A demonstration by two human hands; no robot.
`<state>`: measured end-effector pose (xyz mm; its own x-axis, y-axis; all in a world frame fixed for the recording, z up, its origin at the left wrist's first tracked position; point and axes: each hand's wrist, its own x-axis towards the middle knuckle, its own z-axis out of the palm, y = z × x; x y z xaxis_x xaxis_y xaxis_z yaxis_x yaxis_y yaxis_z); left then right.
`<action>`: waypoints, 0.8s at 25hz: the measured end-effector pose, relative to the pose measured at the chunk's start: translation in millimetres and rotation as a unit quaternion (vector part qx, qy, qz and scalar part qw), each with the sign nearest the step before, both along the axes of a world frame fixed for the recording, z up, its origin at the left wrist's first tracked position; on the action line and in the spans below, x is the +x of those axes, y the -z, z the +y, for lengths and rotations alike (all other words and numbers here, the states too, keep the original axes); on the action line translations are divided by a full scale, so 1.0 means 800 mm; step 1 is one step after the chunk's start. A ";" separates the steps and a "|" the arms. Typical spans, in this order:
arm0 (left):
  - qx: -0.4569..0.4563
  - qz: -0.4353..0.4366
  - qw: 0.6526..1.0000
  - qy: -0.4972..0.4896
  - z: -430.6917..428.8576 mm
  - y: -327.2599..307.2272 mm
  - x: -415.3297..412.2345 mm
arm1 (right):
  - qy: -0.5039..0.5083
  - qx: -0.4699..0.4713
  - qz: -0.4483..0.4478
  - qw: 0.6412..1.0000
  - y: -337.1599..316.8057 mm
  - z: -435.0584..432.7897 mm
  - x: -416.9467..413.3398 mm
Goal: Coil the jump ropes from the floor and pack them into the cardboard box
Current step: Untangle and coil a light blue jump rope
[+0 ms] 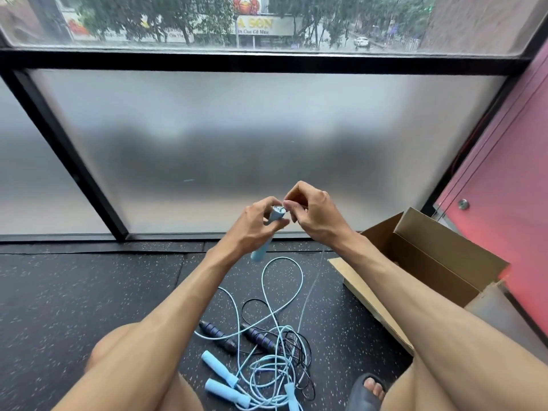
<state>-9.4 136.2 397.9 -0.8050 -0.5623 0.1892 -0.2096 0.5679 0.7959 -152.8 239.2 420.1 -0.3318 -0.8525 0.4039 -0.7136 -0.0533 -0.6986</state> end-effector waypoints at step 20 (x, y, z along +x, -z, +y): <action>0.290 0.123 0.946 0.075 -0.002 -0.012 0.000 | 0.028 0.086 0.004 0.996 0.023 -0.013 -0.012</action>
